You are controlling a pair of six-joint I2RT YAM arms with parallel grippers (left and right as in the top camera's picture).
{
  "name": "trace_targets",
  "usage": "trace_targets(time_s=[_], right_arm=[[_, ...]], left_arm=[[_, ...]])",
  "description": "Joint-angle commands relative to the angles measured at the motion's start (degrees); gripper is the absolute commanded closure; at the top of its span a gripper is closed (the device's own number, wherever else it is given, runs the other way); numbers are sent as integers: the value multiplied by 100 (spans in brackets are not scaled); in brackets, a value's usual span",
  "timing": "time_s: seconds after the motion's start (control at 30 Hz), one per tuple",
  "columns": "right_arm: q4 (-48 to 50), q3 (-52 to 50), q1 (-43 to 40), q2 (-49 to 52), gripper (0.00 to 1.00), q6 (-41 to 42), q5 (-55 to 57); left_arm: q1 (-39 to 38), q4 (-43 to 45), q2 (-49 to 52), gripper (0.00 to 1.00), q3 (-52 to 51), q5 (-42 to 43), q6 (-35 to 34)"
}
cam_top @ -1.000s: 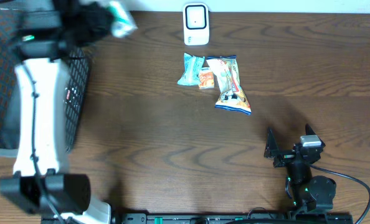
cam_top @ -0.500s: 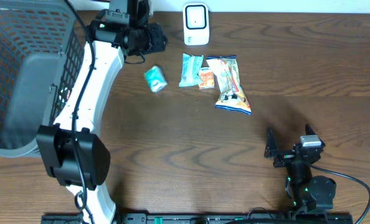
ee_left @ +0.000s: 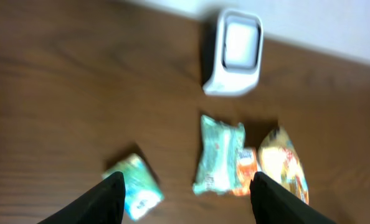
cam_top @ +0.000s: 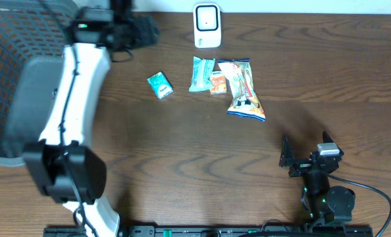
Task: Scan the item barcode
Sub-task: 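Carry the tissue pack out and drop it left of the wipes, then reach the left gripper into the basket and grasp the green Zam-Buk box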
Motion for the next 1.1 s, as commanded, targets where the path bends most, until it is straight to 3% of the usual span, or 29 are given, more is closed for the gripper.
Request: trace_targets(time_s=[0.0, 0.27, 0.5, 0.6, 0.67, 0.9, 1.07], right_arm=[[-26, -4, 44, -26, 1, 22, 42], [-26, -4, 44, -26, 1, 20, 44], [-26, -4, 44, -26, 1, 22, 42], [-26, -4, 44, -26, 1, 22, 44], [-26, -4, 44, -26, 1, 22, 42], [-26, -4, 44, -26, 1, 22, 42], [-26, -4, 44, -26, 1, 22, 42]], left_arm=[[566, 229, -682, 36, 361, -83, 103], [2332, 212, -1294, 35, 361, -87, 98], [3943, -785, -1117, 35, 315, -763, -125], [4339, -1231, -916, 23, 256, -748, -208], [4452, -1508, -758, 22, 243, -656, -188], [4360, -2170, -57, 22, 243, -654, 1648], [4345, -2507, 415, 22, 238, -629, 2205]])
